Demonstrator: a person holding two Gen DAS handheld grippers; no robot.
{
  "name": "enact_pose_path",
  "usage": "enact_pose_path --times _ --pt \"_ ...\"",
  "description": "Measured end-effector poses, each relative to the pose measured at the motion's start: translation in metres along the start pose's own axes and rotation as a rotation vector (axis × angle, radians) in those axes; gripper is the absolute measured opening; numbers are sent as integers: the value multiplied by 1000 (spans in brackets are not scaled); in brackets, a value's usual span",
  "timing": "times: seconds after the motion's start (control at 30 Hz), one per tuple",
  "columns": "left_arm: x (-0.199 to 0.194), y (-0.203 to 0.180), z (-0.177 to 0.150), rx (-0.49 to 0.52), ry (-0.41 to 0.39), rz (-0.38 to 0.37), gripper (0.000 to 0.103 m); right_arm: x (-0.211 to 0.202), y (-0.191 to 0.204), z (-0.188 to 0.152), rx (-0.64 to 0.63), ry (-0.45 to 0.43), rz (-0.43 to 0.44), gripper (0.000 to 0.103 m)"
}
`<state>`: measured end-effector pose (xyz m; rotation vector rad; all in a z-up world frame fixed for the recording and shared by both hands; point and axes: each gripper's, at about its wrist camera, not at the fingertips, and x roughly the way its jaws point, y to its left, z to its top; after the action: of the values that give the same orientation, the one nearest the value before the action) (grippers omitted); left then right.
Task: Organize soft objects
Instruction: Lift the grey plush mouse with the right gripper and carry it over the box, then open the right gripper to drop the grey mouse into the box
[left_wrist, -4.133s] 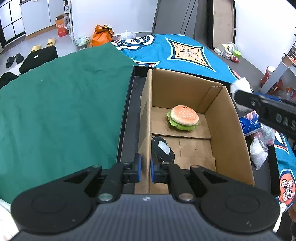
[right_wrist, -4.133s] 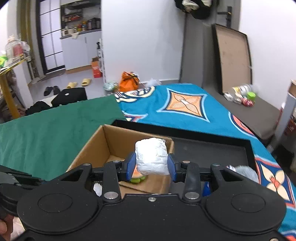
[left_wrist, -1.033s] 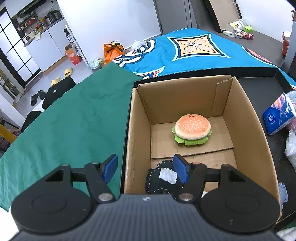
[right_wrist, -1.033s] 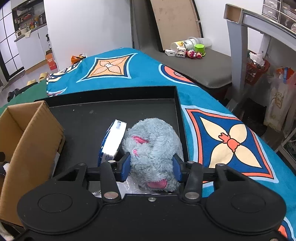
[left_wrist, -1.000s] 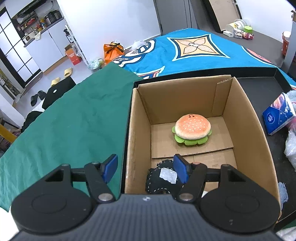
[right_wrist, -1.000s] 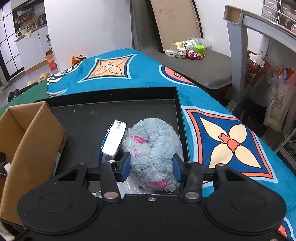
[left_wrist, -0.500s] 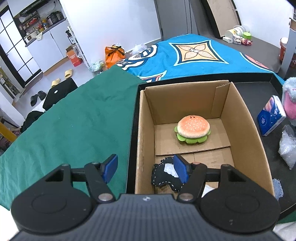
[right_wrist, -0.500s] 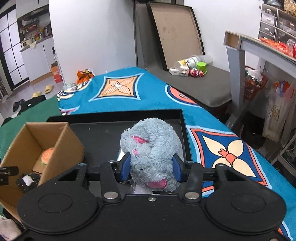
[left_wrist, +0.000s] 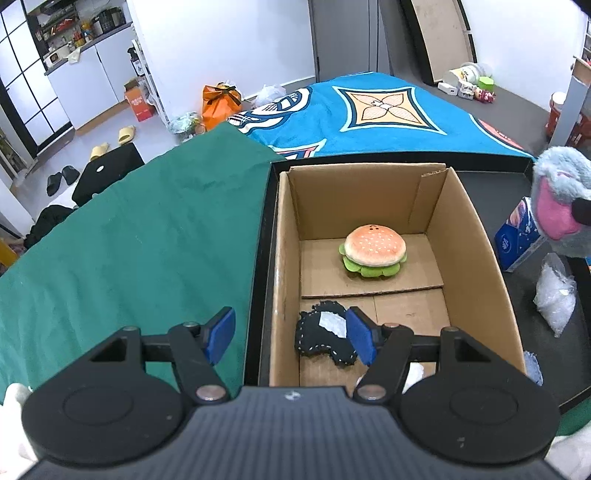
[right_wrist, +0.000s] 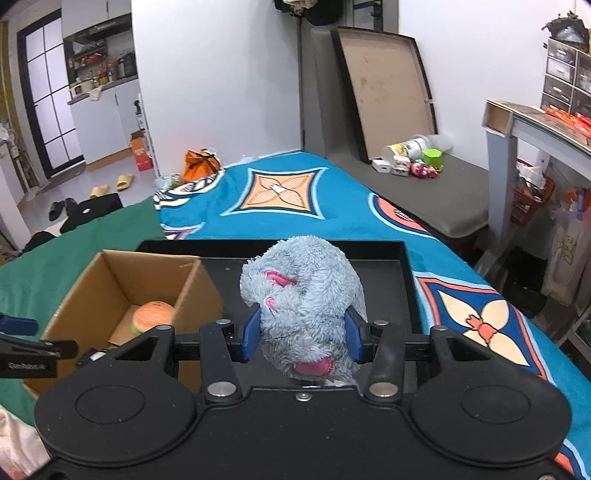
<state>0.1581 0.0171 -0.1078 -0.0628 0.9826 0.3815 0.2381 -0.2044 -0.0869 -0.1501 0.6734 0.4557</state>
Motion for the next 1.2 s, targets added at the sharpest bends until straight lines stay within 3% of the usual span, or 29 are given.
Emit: enact_pose_path --times 0.37,0.6,0.8,1.03,1.1,1.2 --pt "1 22 -7 -65 22 -74 57 -3 34 7 -39 -11 36 45" --pt "10 29 -14 -75 58 -137 40 -1 61 11 -74 -8 59 45" --pt "15 35 -20 -86 75 -170 15 3 87 14 -113 -12 80 45" --pt "16 41 -23 -114 74 -180 10 6 110 17 -139 -19 105 45" --pt "16 40 -23 -113 74 -182 10 8 114 18 -139 -19 116 47" --pt "14 39 -23 -110 72 -183 10 10 119 20 -143 -5 124 65"
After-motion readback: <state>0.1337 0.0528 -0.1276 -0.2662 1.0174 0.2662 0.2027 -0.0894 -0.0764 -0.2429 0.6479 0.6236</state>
